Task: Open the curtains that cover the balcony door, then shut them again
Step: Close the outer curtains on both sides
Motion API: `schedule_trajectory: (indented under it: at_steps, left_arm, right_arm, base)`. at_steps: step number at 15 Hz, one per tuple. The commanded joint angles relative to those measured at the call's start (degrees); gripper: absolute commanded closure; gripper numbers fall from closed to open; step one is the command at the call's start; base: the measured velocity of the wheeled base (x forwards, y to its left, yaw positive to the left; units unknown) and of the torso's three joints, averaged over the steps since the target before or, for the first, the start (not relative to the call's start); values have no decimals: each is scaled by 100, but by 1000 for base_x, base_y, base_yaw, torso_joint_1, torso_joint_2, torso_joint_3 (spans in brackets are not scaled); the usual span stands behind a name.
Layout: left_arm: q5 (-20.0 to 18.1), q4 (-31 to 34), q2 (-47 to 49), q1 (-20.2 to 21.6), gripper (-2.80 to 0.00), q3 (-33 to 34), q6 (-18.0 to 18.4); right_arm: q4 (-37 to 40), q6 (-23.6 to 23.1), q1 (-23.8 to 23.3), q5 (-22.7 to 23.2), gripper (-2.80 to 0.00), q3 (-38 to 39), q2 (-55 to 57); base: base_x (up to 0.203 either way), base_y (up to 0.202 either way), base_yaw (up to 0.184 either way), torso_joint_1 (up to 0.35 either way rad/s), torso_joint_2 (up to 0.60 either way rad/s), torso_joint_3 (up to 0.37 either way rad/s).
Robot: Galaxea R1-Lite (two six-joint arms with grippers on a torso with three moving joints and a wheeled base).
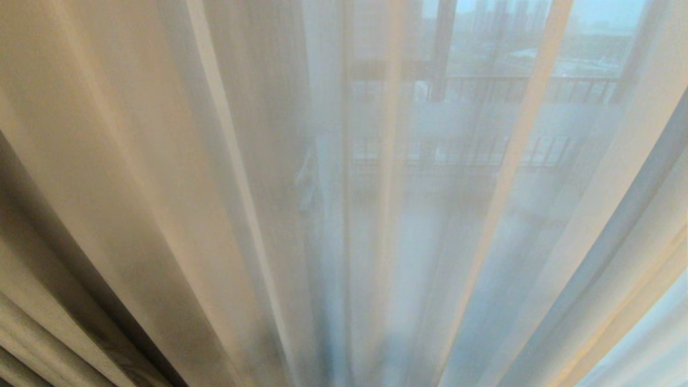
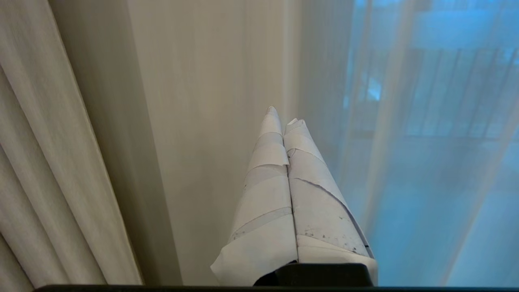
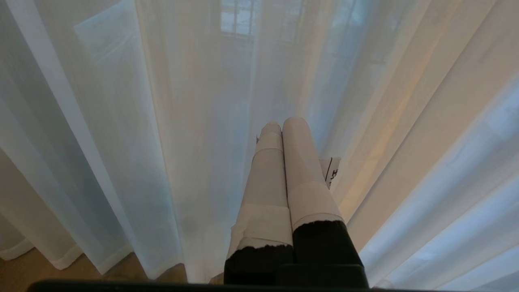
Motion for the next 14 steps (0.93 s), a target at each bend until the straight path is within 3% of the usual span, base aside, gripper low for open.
schedule_trajectory:
  at_steps: [1, 8, 14]
  left_arm:
    - [-41, 289, 27, 0, 0, -377, -1]
    - [-10, 326, 1317, -8, 0, -1120, -40]
    - [78, 9, 3099, 221, 0, -2044, -612]
  right_arm:
    - [0, -5, 0, 5, 0, 0, 7]
    - [0, -5, 0, 5, 0, 0, 7]
    - [0, -5, 0, 5, 0, 0, 7]
  base:
    - [0, 0, 0, 0, 0, 0]
    - [0, 0, 0, 0, 0, 0]
    - [0, 0, 0, 0, 0, 0]
